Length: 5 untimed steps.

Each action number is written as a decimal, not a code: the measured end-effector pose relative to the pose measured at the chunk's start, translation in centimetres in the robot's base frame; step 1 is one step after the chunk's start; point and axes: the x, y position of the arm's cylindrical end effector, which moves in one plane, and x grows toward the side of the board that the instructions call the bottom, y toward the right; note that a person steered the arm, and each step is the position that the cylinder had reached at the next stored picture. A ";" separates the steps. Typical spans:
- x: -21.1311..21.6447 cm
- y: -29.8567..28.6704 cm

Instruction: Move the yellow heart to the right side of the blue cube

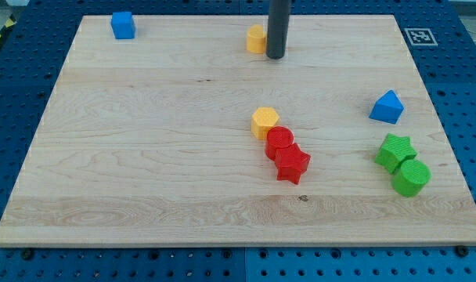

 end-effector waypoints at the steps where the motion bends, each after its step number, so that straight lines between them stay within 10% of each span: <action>1: 0.0 1.5; 5: -2.5 -2.0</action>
